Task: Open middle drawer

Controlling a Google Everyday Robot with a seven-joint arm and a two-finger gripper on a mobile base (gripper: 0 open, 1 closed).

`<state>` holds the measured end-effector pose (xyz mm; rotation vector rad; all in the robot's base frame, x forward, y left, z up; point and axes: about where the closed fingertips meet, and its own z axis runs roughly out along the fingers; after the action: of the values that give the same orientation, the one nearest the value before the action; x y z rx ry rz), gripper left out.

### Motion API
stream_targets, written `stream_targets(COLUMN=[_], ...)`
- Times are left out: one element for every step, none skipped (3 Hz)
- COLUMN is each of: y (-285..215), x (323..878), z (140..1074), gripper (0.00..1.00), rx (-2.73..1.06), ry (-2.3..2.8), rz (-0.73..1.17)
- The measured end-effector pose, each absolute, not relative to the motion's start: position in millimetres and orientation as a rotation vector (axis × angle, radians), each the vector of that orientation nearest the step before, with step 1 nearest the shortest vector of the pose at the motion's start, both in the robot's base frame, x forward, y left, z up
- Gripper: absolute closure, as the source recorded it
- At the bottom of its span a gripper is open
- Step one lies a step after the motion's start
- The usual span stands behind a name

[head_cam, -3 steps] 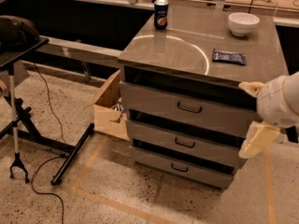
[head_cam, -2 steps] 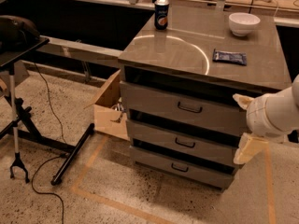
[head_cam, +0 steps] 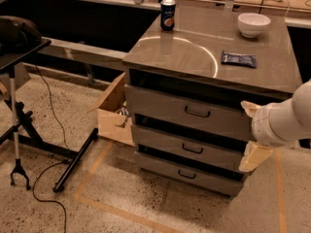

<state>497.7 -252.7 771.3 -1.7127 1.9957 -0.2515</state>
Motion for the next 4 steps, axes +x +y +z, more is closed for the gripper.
stream_targets(y=[-275.2,-295.1,-302.2,-293.8], x=[503.0,500.3,498.5,503.3], z=[718.7,666.5,620.7,582.0], gripper=[0.0,0.0,0.0,0.0], rx=[-1.71,-1.727,-1.763,-1.791], ry=[2.061,2.132,2.166,2.105], rz=[-0.301,-0.291,-0.215,-0.112])
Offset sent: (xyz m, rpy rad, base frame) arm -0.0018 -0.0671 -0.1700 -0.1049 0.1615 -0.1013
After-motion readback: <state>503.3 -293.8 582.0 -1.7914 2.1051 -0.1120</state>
